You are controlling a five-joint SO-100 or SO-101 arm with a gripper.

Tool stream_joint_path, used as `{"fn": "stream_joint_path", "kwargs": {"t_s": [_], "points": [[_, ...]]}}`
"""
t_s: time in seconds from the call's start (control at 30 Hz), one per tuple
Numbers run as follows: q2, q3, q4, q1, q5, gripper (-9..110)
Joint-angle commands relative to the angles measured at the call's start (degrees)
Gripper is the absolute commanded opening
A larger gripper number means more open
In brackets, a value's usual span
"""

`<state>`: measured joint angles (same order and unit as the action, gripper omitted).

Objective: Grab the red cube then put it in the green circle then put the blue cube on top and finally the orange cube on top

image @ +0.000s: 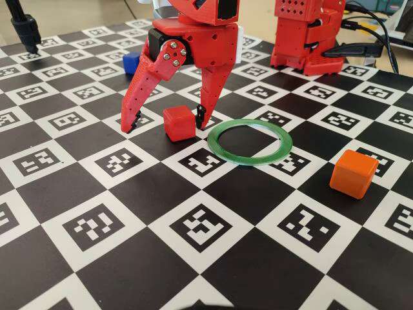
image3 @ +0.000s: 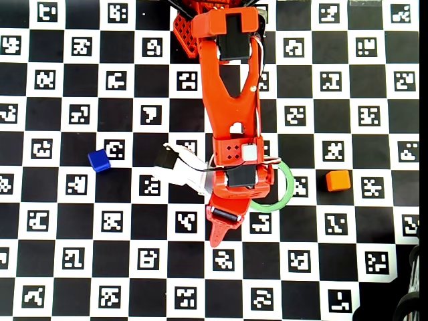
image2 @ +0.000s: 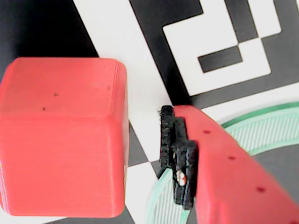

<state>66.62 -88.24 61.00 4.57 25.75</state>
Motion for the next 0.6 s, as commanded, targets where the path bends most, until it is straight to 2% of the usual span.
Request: {"fn": "stream_joint_path", "kwargs": {"t_s": [0.0,0.57], "points": [[2.0,2.2,-0.5,0.7,0.6,49],[2.2,2.0,-0.8,0.4,0.3,44]]}}
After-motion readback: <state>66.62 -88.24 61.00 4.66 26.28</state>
